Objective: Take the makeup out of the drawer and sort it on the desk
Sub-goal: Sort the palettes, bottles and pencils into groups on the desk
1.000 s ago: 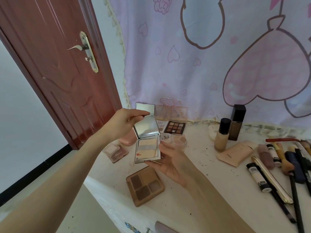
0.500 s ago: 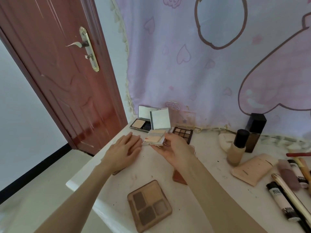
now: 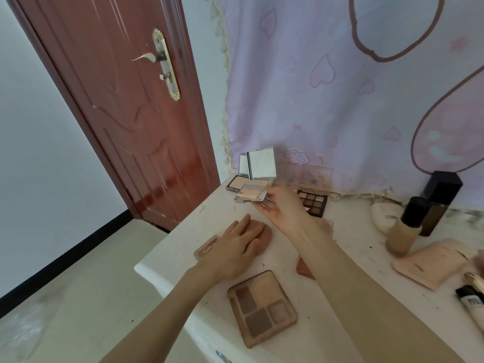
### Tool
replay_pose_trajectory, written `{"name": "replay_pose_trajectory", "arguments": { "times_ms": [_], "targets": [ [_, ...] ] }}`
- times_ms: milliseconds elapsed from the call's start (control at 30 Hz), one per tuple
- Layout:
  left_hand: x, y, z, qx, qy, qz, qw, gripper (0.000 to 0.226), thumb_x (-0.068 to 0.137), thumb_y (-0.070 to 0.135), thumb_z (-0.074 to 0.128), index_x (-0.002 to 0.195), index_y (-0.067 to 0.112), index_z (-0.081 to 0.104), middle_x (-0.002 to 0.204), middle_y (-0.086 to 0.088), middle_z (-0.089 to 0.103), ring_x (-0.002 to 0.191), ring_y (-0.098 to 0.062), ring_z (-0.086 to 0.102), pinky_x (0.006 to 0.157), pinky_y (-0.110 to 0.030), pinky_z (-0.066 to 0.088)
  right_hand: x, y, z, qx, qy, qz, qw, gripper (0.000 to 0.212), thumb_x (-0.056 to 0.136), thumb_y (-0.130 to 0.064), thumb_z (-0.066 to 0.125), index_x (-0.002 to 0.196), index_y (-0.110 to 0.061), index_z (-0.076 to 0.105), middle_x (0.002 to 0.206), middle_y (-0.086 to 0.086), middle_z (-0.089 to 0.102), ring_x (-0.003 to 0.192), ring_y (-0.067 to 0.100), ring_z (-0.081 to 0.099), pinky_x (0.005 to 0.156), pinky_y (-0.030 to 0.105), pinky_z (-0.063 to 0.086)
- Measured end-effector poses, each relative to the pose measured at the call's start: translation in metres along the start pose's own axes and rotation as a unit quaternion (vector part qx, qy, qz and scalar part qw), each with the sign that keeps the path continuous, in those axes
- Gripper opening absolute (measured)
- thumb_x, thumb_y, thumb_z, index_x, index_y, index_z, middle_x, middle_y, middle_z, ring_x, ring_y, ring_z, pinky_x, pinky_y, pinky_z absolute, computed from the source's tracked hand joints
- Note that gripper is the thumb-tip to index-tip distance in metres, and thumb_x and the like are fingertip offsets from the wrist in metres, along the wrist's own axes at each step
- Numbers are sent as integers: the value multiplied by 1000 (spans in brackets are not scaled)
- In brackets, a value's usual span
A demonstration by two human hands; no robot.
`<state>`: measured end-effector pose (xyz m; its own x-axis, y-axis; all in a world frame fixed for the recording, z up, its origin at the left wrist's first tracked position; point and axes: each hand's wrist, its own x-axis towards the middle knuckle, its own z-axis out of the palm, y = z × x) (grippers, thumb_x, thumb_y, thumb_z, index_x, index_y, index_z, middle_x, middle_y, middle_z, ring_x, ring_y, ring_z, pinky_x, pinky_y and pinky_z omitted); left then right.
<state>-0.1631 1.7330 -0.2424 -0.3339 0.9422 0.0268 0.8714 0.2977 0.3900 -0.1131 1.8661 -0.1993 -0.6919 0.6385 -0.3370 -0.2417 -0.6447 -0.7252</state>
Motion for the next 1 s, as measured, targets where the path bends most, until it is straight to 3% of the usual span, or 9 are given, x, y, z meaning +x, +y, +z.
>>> {"name": "replay_pose_trajectory", "arguments": {
  "times_ms": [100, 200, 300, 367, 467, 600, 733, 867, 1000],
  "targets": [
    [-6, -1, -18, -52, 121, -70, 989, 28, 94, 17, 43, 115, 20, 61, 127, 0, 56, 119, -14, 48, 91, -17, 32, 1, 2, 3, -19, -2, -2, 1000, 28, 92, 8, 40, 113, -3, 55, 113, 23, 61, 88, 28, 62, 63, 31, 53],
    [-3, -7, -37, -112, 277, -153, 942, 18, 89, 27, 56, 103, 16, 57, 102, 3, 62, 100, -14, 57, 76, -17, 36, 5, 7, 6, -34, 7, 8, 999, 21, 91, 9, 43, 103, -1, 58, 117, 25, 60, 91, 29, 59, 73, 36, 52],
    [10, -16, -47, -156, 201, -222, 941, 80, 76, 47, 68, 138, 12, 30, 128, -5, 50, 117, -20, 49, 93, -29, 40, 6, 15, 11, -56, 8, 23, 998, 20, 90, 9, 47, 105, 3, 59, 116, 26, 61, 86, 28, 61, 68, 33, 53],
    [16, -16, -49, -177, 150, -236, 944, 101, 72, 51, 70, 146, 13, 13, 136, -7, 46, 122, -22, 45, 96, -29, 36, 7, 18, 13, -66, -5, 32, 997, 15, 89, 10, 48, 95, 3, 59, 112, 25, 62, 83, 26, 62, 61, 31, 53],
    [24, -15, -47, -199, 139, -238, 940, 101, 75, 46, 71, 147, 10, 11, 134, -6, 49, 123, -19, 46, 87, -20, 32, 7, 19, 14, -75, -23, 42, 996, 18, 89, 11, 47, 83, -1, 58, 98, 20, 62, 82, 25, 61, 61, 29, 52],
    [28, -16, -43, -186, 146, -240, 942, 94, 78, 43, 69, 146, 10, 14, 118, 0, 57, 102, -9, 47, 78, -18, 32, 6, 20, 14, -109, -37, 33, 993, 23, 89, 11, 47, 108, 7, 59, 102, 20, 64, 104, 33, 62, 72, 30, 54],
    [32, -30, -42, -174, 185, -255, 933, 85, 77, 35, 70, 143, 9, 23, 120, -5, 56, 103, -15, 51, 81, -21, 35, 2, 22, 9, -204, -29, -26, 978, 20, 91, 6, 46, 104, 9, 61, 101, 20, 66, 102, 33, 64, 81, 31, 56],
    [30, -51, -36, -149, 206, -271, 928, 81, 77, 30, 70, 141, 10, 24, 129, -13, 54, 115, -28, 51, 89, -29, 37, -4, 28, -11, -509, -20, -221, 832, 30, 95, -11, 46, 121, -5, 60, 120, 8, 63, 112, 20, 57, 100, 30, 42],
    [25, -58, -24, -121, 208, -248, 938, 80, 76, 31, 71, 139, 11, 26, 130, -12, 52, 119, -30, 48, 96, -37, 39, -13, 37, -26, -657, -81, -259, 703, 35, 95, -23, 47, 127, -13, 56, 132, 4, 53, 122, 19, 46, 100, 28, 35]
  ]
}}
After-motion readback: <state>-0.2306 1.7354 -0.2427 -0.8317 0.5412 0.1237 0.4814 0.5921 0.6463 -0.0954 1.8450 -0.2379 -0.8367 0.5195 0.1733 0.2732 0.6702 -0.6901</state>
